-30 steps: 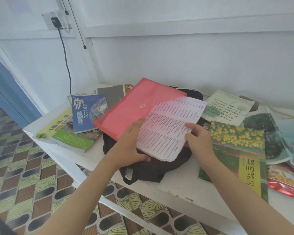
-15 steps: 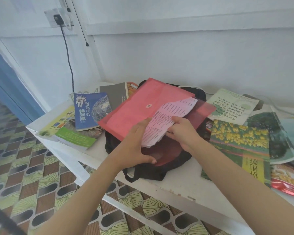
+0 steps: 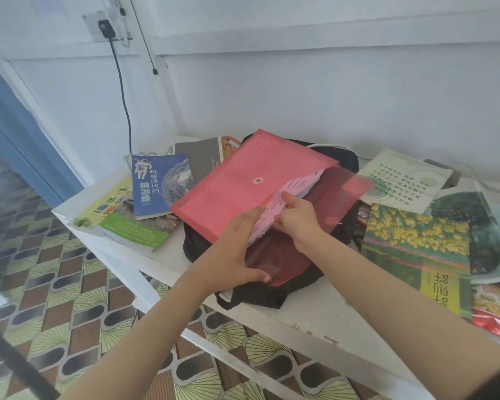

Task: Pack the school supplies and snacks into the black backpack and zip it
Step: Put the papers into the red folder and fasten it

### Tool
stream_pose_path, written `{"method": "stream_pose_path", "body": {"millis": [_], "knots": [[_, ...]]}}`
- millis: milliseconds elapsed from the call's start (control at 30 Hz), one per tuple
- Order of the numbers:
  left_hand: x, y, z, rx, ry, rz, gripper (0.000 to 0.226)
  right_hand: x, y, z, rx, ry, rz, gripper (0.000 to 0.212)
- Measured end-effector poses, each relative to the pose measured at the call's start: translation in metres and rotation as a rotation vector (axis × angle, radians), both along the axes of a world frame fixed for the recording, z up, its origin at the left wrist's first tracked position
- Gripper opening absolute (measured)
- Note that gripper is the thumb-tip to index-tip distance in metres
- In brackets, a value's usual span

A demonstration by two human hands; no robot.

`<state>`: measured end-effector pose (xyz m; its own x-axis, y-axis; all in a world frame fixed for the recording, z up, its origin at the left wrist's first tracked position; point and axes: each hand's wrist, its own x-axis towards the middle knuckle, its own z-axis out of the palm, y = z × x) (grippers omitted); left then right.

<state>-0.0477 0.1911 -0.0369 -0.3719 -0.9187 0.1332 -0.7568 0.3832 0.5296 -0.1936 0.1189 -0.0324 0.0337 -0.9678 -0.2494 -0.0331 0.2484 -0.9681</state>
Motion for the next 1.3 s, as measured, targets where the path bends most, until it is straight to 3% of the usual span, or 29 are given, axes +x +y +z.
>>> {"method": "stream_pose_path", "body": {"millis": [167,333,433,533,633,700,800,933,1067,1233,1300], "knots": [[0.002,-0.001,-0.004,0.011,0.006,0.007,0.113,0.001,0.005,0.0,0.009,0.005,0.025,0.07],[0.003,-0.001,-0.005,0.031,0.049,0.002,0.102,-0.016,0.024,0.009,-0.031,-0.026,0.061,0.048],[0.006,-0.001,-0.011,0.034,0.078,0.009,0.094,-0.033,0.033,-0.005,-0.108,0.091,-0.012,0.054],[0.009,0.001,-0.018,0.065,0.157,0.039,0.084,-0.05,0.046,-0.021,-0.332,0.36,-0.104,0.056],[0.007,0.003,-0.021,0.094,0.292,0.134,0.058,-0.061,0.057,-0.031,-0.532,0.544,-0.175,0.054],[0.005,0.003,-0.021,0.109,0.413,0.192,0.048,-0.065,0.06,-0.033,-0.54,0.614,-0.212,0.053],[0.006,0.006,-0.024,0.048,0.51,0.222,0.058,-0.07,0.06,-0.031,-0.495,0.567,-0.176,0.061],[0.014,0.006,-0.036,-0.011,0.591,0.325,0.042,-0.069,0.057,-0.028,-0.555,0.472,-0.069,0.074],[0.024,0.006,-0.035,-0.033,0.612,0.399,0.046,-0.058,0.046,-0.025,-0.577,0.537,0.005,0.066],[0.041,0.0,-0.031,-0.049,0.642,0.436,0.055,-0.037,0.027,-0.021,-0.613,0.46,0.131,0.059],[0.051,-0.005,-0.032,-0.061,0.644,0.425,0.056,-0.031,0.017,-0.024,-0.623,0.533,0.154,0.056]]}}
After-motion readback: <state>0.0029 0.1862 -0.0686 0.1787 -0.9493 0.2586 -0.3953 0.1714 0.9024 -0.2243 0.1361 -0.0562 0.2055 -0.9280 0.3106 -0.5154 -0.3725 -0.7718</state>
